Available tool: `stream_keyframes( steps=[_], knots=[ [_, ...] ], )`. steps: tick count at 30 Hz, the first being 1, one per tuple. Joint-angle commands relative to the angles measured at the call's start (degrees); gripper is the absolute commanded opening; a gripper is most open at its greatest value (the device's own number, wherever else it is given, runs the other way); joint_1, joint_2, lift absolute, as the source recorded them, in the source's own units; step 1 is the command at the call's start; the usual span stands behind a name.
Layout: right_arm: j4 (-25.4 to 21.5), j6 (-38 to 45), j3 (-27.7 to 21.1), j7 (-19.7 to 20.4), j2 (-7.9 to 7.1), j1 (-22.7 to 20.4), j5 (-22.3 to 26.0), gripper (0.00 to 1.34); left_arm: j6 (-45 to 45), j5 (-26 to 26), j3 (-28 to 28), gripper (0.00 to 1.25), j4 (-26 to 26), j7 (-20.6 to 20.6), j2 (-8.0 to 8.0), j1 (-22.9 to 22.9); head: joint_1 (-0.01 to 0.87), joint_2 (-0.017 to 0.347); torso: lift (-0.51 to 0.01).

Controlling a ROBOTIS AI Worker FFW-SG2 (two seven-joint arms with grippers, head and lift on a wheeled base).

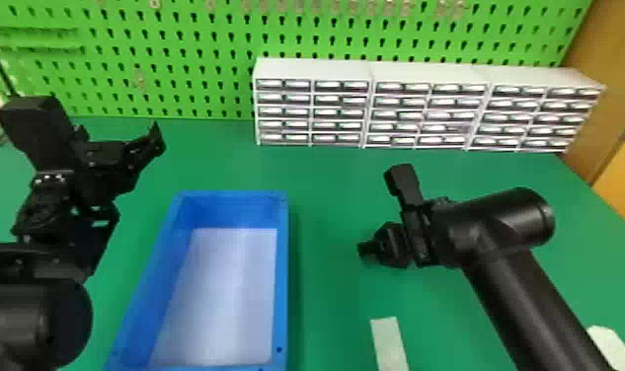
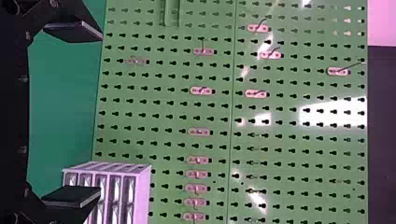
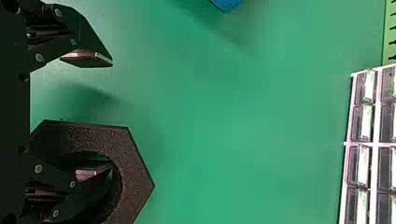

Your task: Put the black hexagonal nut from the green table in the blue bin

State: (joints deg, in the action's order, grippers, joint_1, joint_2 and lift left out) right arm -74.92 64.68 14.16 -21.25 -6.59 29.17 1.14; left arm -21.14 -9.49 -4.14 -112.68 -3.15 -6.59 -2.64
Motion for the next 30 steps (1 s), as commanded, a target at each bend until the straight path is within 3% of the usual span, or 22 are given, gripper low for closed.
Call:
stream_keyframes(
  steps=[1,6,20,30],
  knots=[
    [0.0,0.0,0.0,0.0,0.00,-0.1,0.0,0.85,0.0,0.0,0.0,1.12,0.0,0.0,0.00,0.0,0.692,0.008,-0.097],
    [0.0,-0.2,-0.1,0.0,0.00,-0.1,0.0,0.81,0.0,0.0,0.0,1.12,0.0,0.0,0.00,-0.1,0.692,0.008,-0.097],
    [0.0,-0.4,0.3,-0.1,-0.09,-0.2,0.0,0.43,0.0,0.0,0.1,1.12,0.1,0.0,0.00,-0.1,0.692,0.008,-0.097],
    [-0.1,-1.3,0.7,-0.1,-0.09,-0.4,-0.4,0.35,0.0,-0.1,0.0,1.12,0.1,0.0,0.00,-0.1,0.692,0.008,-0.097]
  ],
)
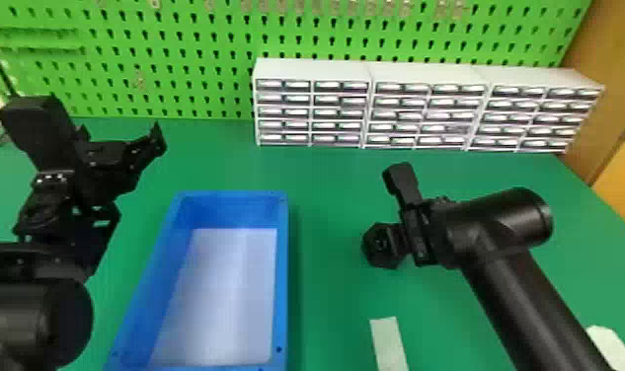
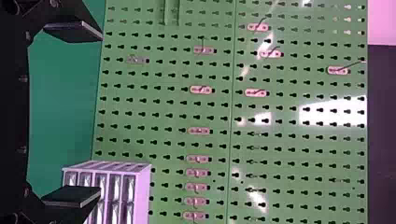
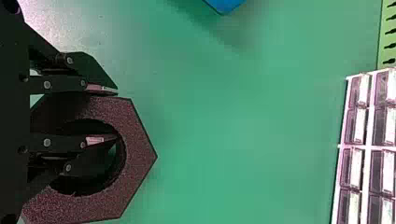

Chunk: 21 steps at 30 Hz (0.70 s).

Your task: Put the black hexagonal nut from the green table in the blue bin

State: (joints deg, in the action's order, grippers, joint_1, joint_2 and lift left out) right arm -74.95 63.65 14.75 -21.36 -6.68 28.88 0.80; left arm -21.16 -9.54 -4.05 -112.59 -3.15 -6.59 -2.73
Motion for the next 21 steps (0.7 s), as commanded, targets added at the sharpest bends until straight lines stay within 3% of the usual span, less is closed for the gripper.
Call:
stream_keyframes(
  steps=[1,10,21],
  knots=[
    [-0.1,-0.3,0.2,0.0,0.00,-0.1,-0.4,0.35,0.0,0.0,-0.1,1.12,0.0,0.1,0.00,0.0,0.692,0.008,-0.097],
    [-2.7,-0.5,-1.1,0.0,-0.18,-1.5,-1.5,0.35,0.1,-0.1,-0.2,1.12,0.0,0.1,0.00,0.0,0.692,0.008,-0.097],
    [-10.7,-2.0,-6.5,0.0,-1.14,-5.2,-2.8,0.35,0.1,-0.6,-0.3,1.12,0.0,0.1,0.00,0.5,0.692,0.008,-0.097]
  ],
)
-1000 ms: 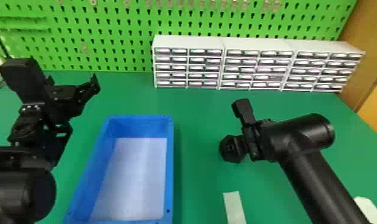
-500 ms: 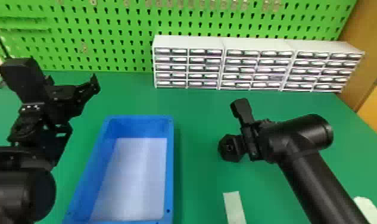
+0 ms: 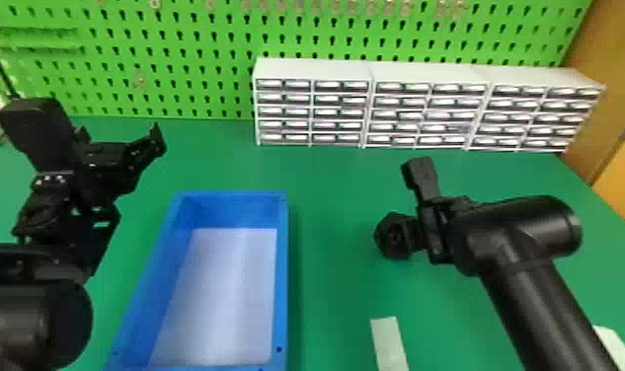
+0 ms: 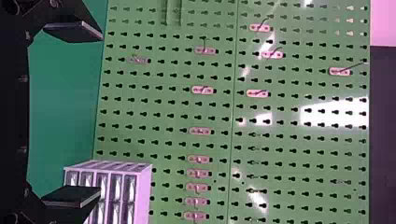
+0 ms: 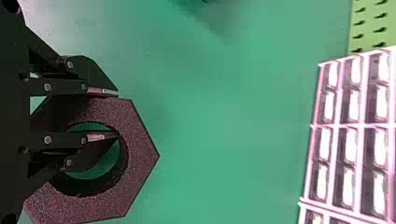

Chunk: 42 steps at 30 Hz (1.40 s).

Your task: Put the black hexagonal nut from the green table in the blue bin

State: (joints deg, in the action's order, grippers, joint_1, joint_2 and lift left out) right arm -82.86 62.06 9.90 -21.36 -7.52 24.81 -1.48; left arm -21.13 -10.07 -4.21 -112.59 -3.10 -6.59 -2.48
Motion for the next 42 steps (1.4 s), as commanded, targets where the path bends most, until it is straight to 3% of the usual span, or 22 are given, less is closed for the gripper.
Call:
stream_keyframes(
  steps=[1,7,14,19,35,42],
  knots=[
    [-3.8,-1.0,-2.0,0.0,-0.39,-1.6,-0.5,0.35,0.0,0.0,-0.3,1.12,0.0,-0.1,0.00,0.3,0.692,0.008,-0.097],
    [-8.1,-8.2,-4.4,0.0,-0.91,-3.5,1.6,0.35,0.0,-0.1,-0.2,1.12,0.0,-0.1,0.00,0.4,0.692,0.008,-0.097],
    [-11.1,-22.6,-9.4,0.0,-0.56,-7.5,9.8,0.35,0.0,-0.1,-0.4,1.12,0.0,0.0,0.00,0.5,0.692,0.008,-0.097],
    [-12.0,-30.1,-10.2,0.1,-0.03,-9.0,15.2,0.35,0.0,-0.1,-0.5,1.12,0.0,-0.1,0.00,0.6,0.692,0.008,-0.097],
    [-13.8,-41.8,-0.7,5.0,0.14,-12.0,35.1,0.35,-0.1,0.6,-0.8,1.12,0.0,-0.1,0.00,0.6,0.692,0.008,-0.097],
    [-13.8,-41.8,7.1,5.9,-2.14,-10.2,41.2,0.35,-0.1,1.0,-0.7,1.12,0.1,-0.1,0.00,0.6,0.692,0.008,-0.097]
  ],
)
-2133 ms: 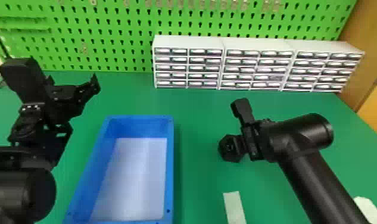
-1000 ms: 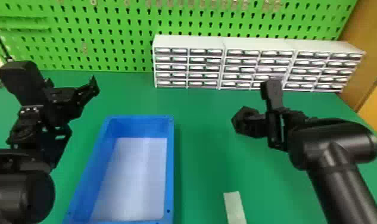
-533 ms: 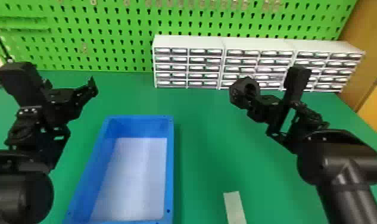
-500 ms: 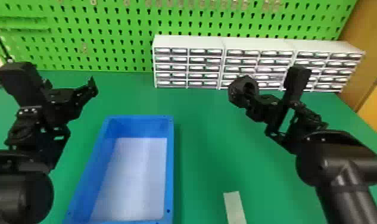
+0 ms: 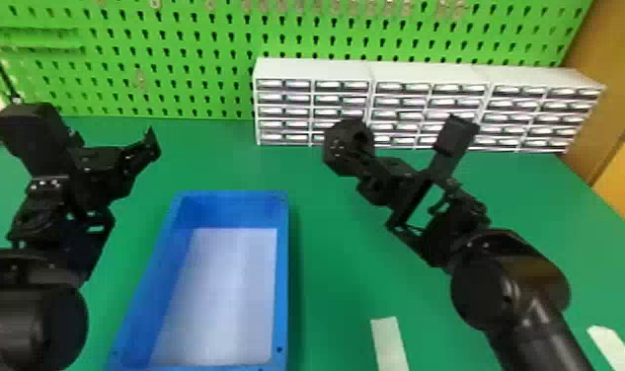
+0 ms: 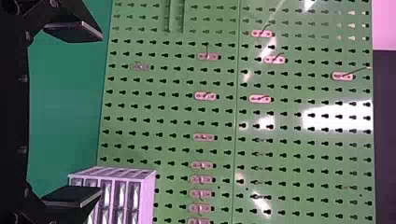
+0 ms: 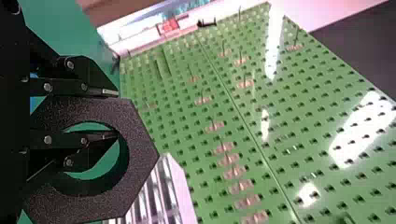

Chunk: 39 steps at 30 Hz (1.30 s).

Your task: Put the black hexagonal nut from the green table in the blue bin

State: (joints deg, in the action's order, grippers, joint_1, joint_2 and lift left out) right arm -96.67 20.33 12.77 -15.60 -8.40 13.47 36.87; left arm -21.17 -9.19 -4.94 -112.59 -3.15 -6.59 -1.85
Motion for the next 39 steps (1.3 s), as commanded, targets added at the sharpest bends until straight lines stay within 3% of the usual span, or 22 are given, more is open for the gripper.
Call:
stream_keyframes(
  steps=[1,13,39],
  knots=[
    [0.0,0.0,5.2,0.2,-1.53,1.4,3.3,0.35,0.0,0.1,0.1,1.12,0.2,0.0,0.00,0.0,0.692,0.008,-0.097],
    [0.2,0.4,15.2,0.7,-4.08,4.4,7.9,0.35,0.0,0.4,0.3,1.12,0.4,0.0,0.00,-0.3,0.692,0.008,-0.097],
    [2.2,2.4,26.5,1.1,-4.87,9.5,13.6,0.35,0.1,0.4,1.3,1.12,1.6,0.0,0.09,-1.8,0.692,0.008,-0.097]
  ],
)
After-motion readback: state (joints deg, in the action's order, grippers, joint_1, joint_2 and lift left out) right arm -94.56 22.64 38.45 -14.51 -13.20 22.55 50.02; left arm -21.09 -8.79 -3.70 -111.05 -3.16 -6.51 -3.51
